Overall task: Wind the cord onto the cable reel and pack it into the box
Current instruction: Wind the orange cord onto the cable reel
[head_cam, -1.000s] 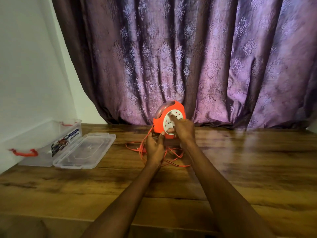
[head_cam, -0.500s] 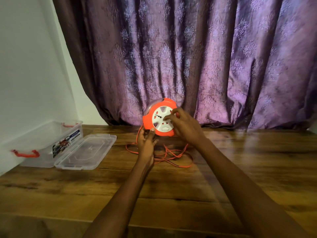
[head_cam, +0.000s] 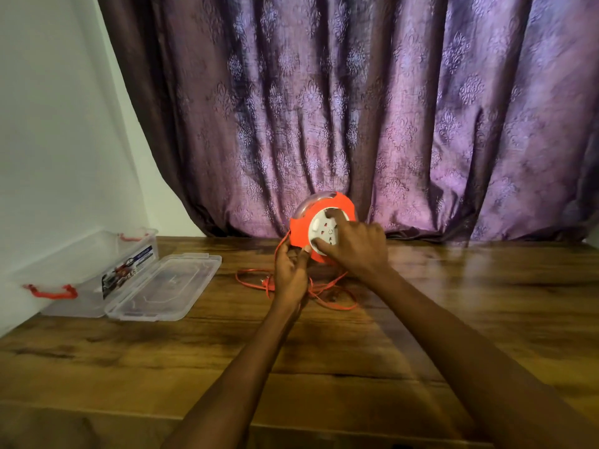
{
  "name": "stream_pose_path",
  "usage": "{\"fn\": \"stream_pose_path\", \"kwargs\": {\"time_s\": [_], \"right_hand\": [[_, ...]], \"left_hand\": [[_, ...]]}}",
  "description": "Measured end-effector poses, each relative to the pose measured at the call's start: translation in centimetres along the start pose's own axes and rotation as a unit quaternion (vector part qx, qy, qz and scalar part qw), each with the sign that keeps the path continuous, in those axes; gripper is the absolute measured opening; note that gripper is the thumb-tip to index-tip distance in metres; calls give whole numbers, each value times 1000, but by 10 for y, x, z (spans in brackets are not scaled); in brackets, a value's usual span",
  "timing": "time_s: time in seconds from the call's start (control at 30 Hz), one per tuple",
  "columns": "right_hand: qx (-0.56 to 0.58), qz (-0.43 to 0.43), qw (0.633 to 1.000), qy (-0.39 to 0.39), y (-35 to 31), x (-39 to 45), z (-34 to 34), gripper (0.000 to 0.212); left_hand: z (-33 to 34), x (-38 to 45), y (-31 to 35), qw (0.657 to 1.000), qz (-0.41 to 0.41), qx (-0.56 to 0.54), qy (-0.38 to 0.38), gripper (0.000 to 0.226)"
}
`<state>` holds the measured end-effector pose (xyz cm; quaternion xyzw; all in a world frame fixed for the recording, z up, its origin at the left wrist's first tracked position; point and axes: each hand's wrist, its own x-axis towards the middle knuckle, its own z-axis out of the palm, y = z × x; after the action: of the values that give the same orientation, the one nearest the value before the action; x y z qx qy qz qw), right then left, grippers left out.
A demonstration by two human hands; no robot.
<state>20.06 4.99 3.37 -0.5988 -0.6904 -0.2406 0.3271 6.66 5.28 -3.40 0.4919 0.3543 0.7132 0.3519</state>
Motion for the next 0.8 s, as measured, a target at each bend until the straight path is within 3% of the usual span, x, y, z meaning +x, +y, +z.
{"fn": "stream_pose_path", "kwargs": {"time_s": [0.03, 0.07, 0.1, 0.13, 0.17, 0.2, 0.23, 0.27, 0.33, 0.37, 0.4, 0.47, 0.5, 0.53, 0.57, 0.63, 0.7, 0.8], "right_hand": [[82, 125, 988, -29, -9, -2, 1, 65], [202, 239, 948, -58, -17, -2, -1, 66], [354, 329, 872, -77, -24, 0, -3, 63], [502, 401, 761, -86, -28, 1, -2, 57], [593, 453, 660, -89, -31, 2, 0, 51], [636, 484, 595, -87, -33, 1, 3, 48], [654, 498, 563, -85, -35, 0, 7, 48], [664, 495, 554, -84, -37, -1, 10, 50], [658, 465, 584, -97, -35, -3, 13, 49], [637, 440, 624, -109, -32, -3, 15, 46], [591, 402, 689, -119, -27, -3, 15, 41], [382, 290, 871, -105, -14, -4, 14, 32], [269, 194, 941, -61, -8, -4, 14, 24], [198, 75, 977, -21, -3, -3, 13, 20], [153, -45, 987, -5, 2, -1, 12, 28], [62, -224, 972, -24, 11, 8, 9, 52], [-42, -317, 947, -38, 15, 19, 3, 63], [-153, -380, 912, -32, 20, 23, -3, 63]], "left_hand": [[2, -2, 1, 1000, 2, -3, -3, 43], [3, -3, 2, 1000, 5, -1, -3, 43], [3, -3, 1, 1000, 8, 2, -2, 43], [3, -3, 0, 1000, 10, 4, -3, 43], [3, -3, -1, 1000, 8, 3, -5, 43], [3, -3, -2, 1000, 3, 1, -8, 44], [3, -3, -3, 1000, -2, -2, -7, 44], [2, -2, -3, 1000, -7, -4, -4, 44], [-2, 2, -3, 1000, -15, -14, 13, 40], [-4, 4, -2, 999, -22, -25, 22, 38], [-6, 7, -1, 998, -28, -42, 28, 37], [-11, 14, 0, 996, -39, -75, 27, 36], [-13, 17, 1, 995, -44, -82, 26, 34], [-15, 19, 1, 995, -49, -84, 26, 30], [-17, 20, 2, 994, -55, -86, 24, 27], [-20, 21, 4, 993, -69, -92, 20, 23], [-23, 23, 5, 992, -79, -93, 13, 24], [-23, 22, 5, 993, -84, -89, -4, 27]]}}
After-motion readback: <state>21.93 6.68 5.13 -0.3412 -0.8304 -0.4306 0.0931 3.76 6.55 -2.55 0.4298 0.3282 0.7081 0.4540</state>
